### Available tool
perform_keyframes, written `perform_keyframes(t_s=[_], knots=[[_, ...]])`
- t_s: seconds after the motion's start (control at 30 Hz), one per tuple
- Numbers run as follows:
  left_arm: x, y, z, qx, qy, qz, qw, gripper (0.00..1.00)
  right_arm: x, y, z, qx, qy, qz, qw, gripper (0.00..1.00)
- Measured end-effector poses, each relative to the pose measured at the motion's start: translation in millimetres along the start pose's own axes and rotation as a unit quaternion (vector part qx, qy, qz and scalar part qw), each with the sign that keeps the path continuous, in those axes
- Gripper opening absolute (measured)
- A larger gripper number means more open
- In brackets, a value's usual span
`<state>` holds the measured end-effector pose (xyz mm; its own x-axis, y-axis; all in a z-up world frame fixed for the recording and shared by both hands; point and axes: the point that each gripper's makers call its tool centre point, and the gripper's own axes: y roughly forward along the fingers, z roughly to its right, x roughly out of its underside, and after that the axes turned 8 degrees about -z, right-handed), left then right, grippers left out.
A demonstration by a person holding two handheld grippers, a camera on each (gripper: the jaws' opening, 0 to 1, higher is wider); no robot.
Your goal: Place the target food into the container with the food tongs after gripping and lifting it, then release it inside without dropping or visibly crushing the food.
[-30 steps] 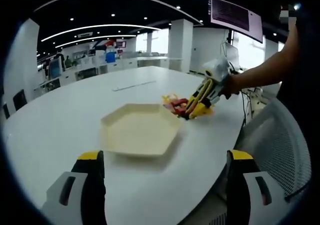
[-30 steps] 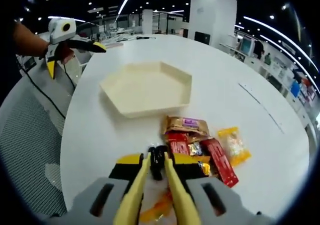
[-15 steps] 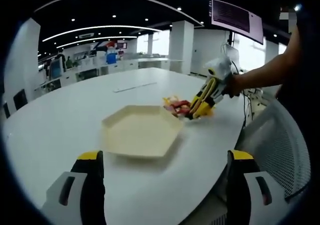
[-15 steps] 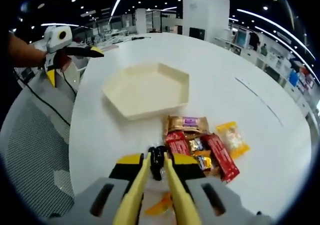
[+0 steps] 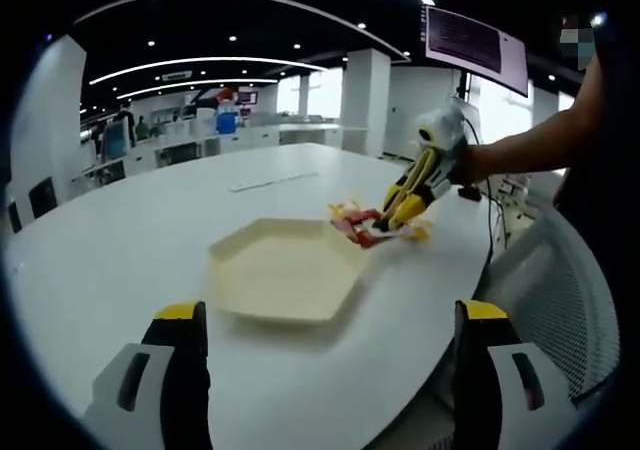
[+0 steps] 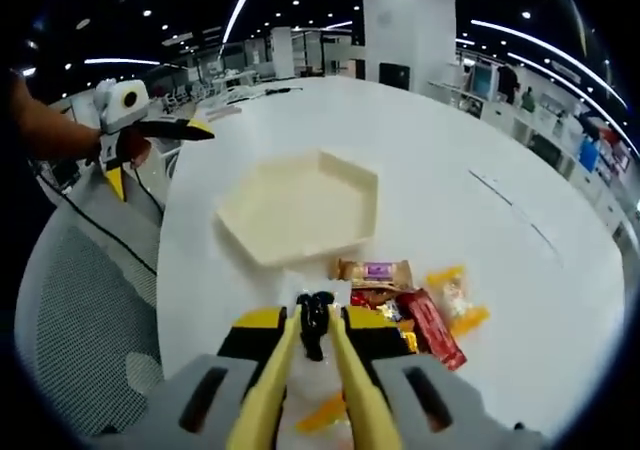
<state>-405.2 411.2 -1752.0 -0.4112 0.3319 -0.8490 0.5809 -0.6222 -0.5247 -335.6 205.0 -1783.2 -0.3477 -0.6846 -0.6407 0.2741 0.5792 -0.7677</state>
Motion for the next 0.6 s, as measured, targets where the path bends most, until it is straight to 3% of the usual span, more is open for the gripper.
perform_keyframes(t_s=[0.6], knots=[[-3.6, -2.2, -3.9, -0.009, 0.0, 0.011, 0.9999, 1.0, -28.1, -10.5, 7.0, 0.006, -0.007, 0.002, 1.0, 0.2]])
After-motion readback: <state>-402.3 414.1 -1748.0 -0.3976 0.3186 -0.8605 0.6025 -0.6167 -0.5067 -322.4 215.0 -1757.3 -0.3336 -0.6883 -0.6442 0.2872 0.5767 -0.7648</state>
